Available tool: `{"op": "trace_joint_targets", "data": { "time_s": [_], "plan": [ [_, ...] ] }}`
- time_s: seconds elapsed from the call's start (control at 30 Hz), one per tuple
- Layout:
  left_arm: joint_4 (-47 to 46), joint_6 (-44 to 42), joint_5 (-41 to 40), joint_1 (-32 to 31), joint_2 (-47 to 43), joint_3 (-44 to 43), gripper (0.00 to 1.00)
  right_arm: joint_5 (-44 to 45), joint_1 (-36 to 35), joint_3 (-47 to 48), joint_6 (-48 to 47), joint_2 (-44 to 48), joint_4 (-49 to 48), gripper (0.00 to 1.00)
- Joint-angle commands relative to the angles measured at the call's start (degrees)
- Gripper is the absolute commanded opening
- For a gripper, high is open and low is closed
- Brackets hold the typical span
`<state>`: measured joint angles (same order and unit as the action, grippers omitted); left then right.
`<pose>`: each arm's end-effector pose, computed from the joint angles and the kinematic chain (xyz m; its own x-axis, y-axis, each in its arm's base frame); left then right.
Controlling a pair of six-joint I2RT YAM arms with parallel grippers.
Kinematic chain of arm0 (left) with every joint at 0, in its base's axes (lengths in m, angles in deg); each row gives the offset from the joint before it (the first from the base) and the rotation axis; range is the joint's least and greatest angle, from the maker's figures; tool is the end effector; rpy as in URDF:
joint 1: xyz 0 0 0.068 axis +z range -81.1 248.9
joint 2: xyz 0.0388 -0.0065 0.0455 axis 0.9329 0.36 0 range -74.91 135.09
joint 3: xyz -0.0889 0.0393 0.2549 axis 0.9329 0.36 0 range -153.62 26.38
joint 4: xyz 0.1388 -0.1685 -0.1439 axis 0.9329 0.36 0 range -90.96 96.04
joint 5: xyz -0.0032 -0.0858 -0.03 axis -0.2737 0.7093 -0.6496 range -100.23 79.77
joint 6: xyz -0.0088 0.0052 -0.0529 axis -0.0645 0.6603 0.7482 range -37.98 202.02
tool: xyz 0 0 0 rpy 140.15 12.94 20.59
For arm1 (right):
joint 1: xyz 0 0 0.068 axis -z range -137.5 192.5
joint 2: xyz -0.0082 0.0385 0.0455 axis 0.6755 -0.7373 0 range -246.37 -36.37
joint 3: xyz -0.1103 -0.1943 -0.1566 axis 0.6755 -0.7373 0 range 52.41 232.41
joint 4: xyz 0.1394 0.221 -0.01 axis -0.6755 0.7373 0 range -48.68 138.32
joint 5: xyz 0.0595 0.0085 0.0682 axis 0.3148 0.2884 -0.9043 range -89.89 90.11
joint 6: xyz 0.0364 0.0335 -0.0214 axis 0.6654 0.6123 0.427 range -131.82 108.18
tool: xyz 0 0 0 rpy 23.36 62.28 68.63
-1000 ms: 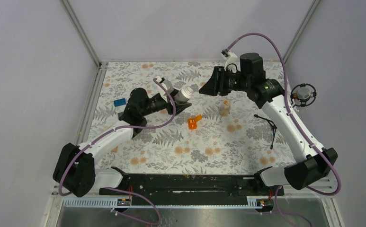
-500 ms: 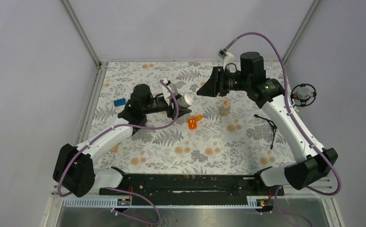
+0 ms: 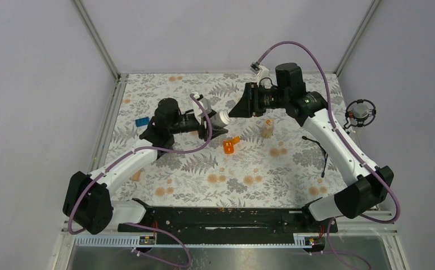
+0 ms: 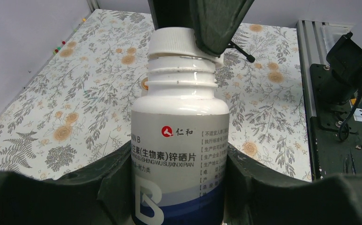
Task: Sort the pills into containers
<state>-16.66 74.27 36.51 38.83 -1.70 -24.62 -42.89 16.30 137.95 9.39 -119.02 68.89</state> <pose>0.2390 -0.1683 0.3180 0.0335 0.0873 -0.9956 0.9739 0.2208 0.0522 0.2752 0.1625 0.4059 -0.6674 -0.0333 -0.7440 -0.6837 0.4234 0.5943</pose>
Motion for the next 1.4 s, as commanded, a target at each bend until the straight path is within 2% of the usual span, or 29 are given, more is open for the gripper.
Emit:
{"op": "trace_joint_targets", "data": {
  "time_s": [0.0,0.63,0.9,1.2,1.37],
  "plan": [
    [-2.7,-0.8,2.6,-0.3,-0.6,-3.7,0.0,-1.5,-0.8,2.0,-1.7,-0.8,-0.1,0.35],
    [-4.0,2.1,3.4,-0.3,1.3,-5.4,0.0,-8.3,-2.8,3.4,-6.2,-3.3,2.4,0.35],
    [-3.3,0.6,5.9,-0.3,1.8,-6.1,0.0,-4.9,-4.7,5.6,-14.3,-4.6,10.2,0.36],
    [0.7,0.2,12.5,-0.2,2.9,-9.5,0.0,-7.8,-5.8,4.3,-24.3,-3.9,13.9,0.4],
    [-4.7,2.1,13.4,-0.3,2.6,-8.1,0.0,-5.2,-6.4,3.8,-22.4,-4.4,13.1,0.42]
  ]
}}
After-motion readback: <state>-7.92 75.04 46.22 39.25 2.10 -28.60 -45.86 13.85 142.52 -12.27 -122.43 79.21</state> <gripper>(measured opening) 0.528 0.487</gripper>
